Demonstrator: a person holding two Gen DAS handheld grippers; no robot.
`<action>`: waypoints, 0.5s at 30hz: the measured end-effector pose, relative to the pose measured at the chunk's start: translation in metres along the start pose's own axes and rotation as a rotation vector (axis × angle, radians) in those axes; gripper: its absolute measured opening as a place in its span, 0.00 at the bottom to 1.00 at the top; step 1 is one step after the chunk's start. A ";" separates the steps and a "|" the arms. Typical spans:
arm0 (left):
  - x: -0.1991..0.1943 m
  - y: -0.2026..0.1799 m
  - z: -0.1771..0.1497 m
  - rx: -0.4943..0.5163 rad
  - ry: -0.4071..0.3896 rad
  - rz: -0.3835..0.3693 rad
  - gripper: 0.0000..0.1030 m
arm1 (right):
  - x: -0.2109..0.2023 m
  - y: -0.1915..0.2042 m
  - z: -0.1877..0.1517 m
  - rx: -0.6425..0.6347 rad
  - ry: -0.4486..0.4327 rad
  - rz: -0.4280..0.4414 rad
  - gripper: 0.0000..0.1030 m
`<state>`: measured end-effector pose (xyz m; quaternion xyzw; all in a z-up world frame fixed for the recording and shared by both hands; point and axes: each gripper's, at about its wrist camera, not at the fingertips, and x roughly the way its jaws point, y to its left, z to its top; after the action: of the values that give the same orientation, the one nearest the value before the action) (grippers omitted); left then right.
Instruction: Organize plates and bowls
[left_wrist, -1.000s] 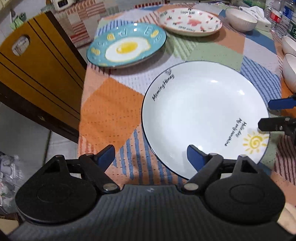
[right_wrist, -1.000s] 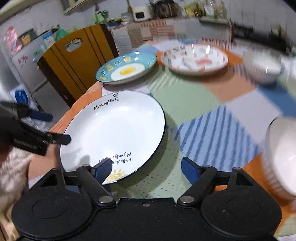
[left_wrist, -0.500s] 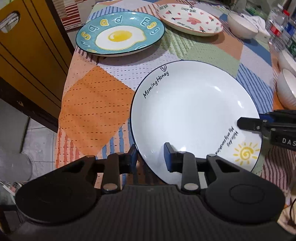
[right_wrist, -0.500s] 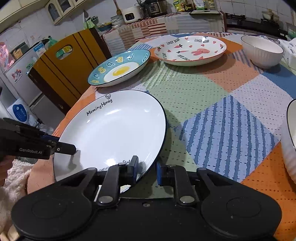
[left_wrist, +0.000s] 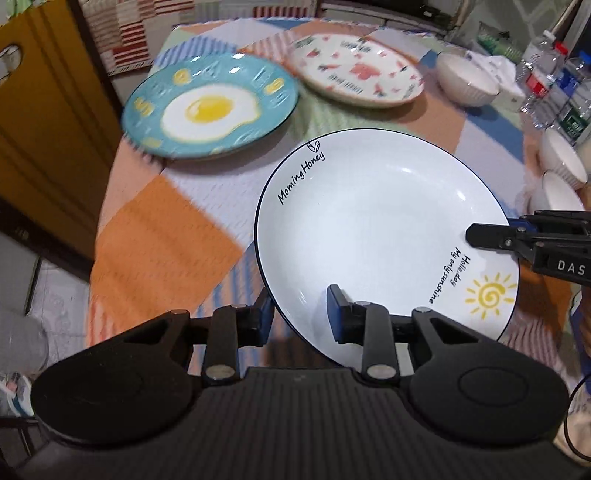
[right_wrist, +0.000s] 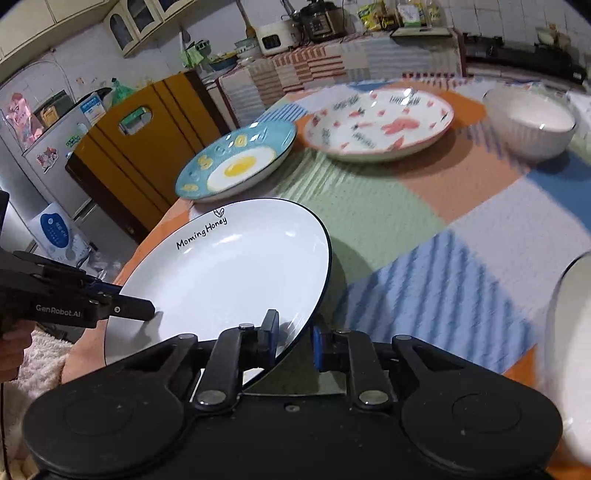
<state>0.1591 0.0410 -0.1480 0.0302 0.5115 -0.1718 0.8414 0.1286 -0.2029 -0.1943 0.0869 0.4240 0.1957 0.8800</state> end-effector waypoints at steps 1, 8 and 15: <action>0.003 -0.004 0.005 0.001 0.001 -0.009 0.28 | -0.003 -0.004 0.005 0.002 -0.002 -0.006 0.22; 0.030 -0.030 0.034 0.008 0.049 -0.075 0.28 | -0.016 -0.031 0.032 0.008 0.037 -0.085 0.22; 0.055 -0.040 0.051 0.011 0.122 -0.102 0.28 | -0.010 -0.051 0.043 0.019 0.097 -0.129 0.22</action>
<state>0.2128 -0.0221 -0.1671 0.0190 0.5620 -0.2152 0.7985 0.1705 -0.2533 -0.1761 0.0584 0.4725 0.1386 0.8684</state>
